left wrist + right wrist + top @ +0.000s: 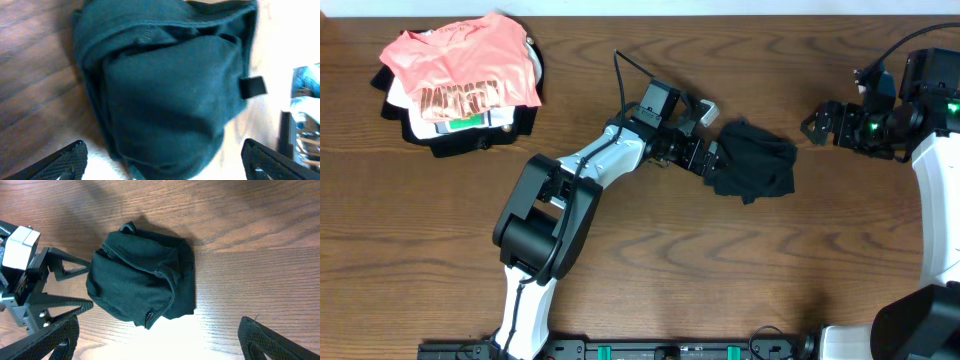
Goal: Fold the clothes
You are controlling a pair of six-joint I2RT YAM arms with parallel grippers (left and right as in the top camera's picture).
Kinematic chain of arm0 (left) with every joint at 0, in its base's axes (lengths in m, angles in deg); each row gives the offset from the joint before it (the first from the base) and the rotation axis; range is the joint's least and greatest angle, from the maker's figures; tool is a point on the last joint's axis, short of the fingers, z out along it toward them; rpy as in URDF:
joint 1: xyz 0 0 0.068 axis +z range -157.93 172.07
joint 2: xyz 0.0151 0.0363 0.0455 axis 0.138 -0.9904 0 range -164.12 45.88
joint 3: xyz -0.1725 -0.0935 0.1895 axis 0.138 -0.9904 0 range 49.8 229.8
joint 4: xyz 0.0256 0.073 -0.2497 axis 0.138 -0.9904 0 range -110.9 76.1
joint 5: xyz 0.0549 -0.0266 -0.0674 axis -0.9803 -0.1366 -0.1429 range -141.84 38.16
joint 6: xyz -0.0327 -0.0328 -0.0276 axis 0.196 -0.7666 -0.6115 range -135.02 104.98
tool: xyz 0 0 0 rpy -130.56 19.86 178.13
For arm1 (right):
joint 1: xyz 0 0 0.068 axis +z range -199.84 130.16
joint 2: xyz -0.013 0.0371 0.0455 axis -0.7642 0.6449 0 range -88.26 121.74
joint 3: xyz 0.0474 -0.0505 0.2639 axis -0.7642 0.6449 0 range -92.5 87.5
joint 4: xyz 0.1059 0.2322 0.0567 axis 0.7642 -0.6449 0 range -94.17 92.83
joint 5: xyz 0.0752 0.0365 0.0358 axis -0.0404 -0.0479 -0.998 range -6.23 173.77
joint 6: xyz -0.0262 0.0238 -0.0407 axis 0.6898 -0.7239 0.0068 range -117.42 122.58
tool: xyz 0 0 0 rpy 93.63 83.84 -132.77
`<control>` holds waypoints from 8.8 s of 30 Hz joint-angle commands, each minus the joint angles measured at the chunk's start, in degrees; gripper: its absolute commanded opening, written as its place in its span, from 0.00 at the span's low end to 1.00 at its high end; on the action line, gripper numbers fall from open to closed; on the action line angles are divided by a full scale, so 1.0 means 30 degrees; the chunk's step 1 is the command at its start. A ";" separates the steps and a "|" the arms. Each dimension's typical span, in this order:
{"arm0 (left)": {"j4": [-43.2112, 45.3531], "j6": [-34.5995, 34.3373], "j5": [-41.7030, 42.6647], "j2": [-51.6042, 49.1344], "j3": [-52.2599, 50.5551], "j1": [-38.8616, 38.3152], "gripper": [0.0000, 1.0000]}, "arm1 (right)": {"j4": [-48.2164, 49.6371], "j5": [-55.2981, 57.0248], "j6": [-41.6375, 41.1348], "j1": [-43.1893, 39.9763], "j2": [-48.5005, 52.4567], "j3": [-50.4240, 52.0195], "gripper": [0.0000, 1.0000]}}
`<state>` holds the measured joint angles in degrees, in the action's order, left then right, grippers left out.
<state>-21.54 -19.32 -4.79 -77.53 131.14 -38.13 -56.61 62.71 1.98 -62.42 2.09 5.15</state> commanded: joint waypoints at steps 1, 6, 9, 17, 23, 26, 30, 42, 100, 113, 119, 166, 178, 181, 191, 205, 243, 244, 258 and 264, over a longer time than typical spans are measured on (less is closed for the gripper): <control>0.0270 -0.0612 -0.1515 -0.0313 0.0087 -0.0058 0.98 | -0.0087 -0.0408 0.0299 0.0350 -0.0153 -0.0153 0.99; 0.0903 -0.1399 -0.2069 -0.0313 0.0087 -0.0175 0.98 | -0.0160 -0.0503 0.0299 0.0342 -0.0153 -0.0153 0.99; 0.1100 -0.1413 -0.2069 -0.0321 0.0087 -0.0408 0.98 | -0.0240 -0.0503 0.0306 0.0342 -0.0153 -0.0153 0.99; 0.1843 -0.2492 -0.2062 -0.0882 0.0087 -0.1005 0.98 | -0.0408 -0.0503 0.0306 0.0350 -0.0153 -0.0153 0.99; 0.2601 -0.5282 -0.2055 -0.1530 0.0087 -0.1005 0.98 | -0.0423 -0.0503 0.0306 0.0342 -0.0153 -0.0153 0.99; 0.2696 -0.6462 -0.2055 -0.1559 0.0087 -0.1056 0.99 | -0.0408 -0.0495 0.0306 0.0342 -0.0153 -0.0153 0.99; 0.2900 -0.7264 -0.2047 -0.1559 0.0087 -0.1195 0.71 | -0.0357 -0.0495 0.0313 0.0342 -0.0153 -0.0153 0.99; 0.4619 -0.9814 -0.1902 -0.1552 0.0087 -0.1020 0.06 | -0.0364 -0.0495 0.0313 0.0342 -0.0153 -0.0153 0.99; 1.7879 -1.8753 -0.0306 0.1894 0.1537 1.5934 0.06 | 0.0233 -0.1639 0.0503 0.0350 -0.0153 -0.0153 0.99; 1.6313 -1.7187 -0.0262 0.1902 0.1537 1.8797 0.06 | 0.0787 -0.1639 0.0510 0.0583 -0.0153 -0.0153 0.99; 1.3019 -1.5620 -0.0255 0.1902 0.1537 1.9132 0.06 | 0.1333 -0.1639 0.0503 0.0597 -0.0153 -0.0153 0.99; 0.2790 -2.0611 0.7213 0.2149 0.1537 2.1923 0.94 | 0.2863 -0.2630 0.0153 0.1872 -0.0146 -0.0153 0.99; -0.3767 -1.4418 0.3541 0.2885 0.1537 2.4443 0.95 | 0.3337 -0.2637 0.0495 0.2798 -0.0073 -0.0138 0.99; -0.3934 -1.3537 0.2790 0.3854 0.1537 2.4327 0.95 | 0.3963 -0.2637 0.1916 0.3424 -0.0073 -0.0138 0.99; -0.4750 -0.8036 -0.0080 1.0681 0.1537 2.2265 0.96 | 0.6433 -0.0969 0.5850 0.4459 -0.0073 -0.0138 0.99; -0.9806 0.2579 -0.0073 1.6983 0.1537 1.5905 0.98 | 0.6965 0.3169 0.5858 0.4437 -0.0073 -0.0138 0.99; -1.8309 1.1351 -0.6783 1.9482 -0.1610 1.1322 0.98 | 0.6878 0.3162 0.5858 0.4437 -0.0073 -0.0138 0.99; -1.7325 1.1351 -0.6921 2.0159 -0.2404 1.1322 0.98 | 0.6878 0.3162 0.5858 0.4437 -0.0073 -0.0138 0.99; -0.1530 0.5311 -0.8714 3.1102 -1.5263 1.0783 0.98 | 0.6878 0.3169 0.5858 0.4430 -0.0073 -0.0138 0.99; 0.1858 0.4728 -0.9202 3.4490 -1.9198 1.0783 0.98 | 0.6878 0.3169 0.5858 0.4430 -0.0073 -0.0138 0.99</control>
<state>-18.37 -1.68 -29.93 22.57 77.13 -5.47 -35.91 72.04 18.72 -49.33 2.11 5.15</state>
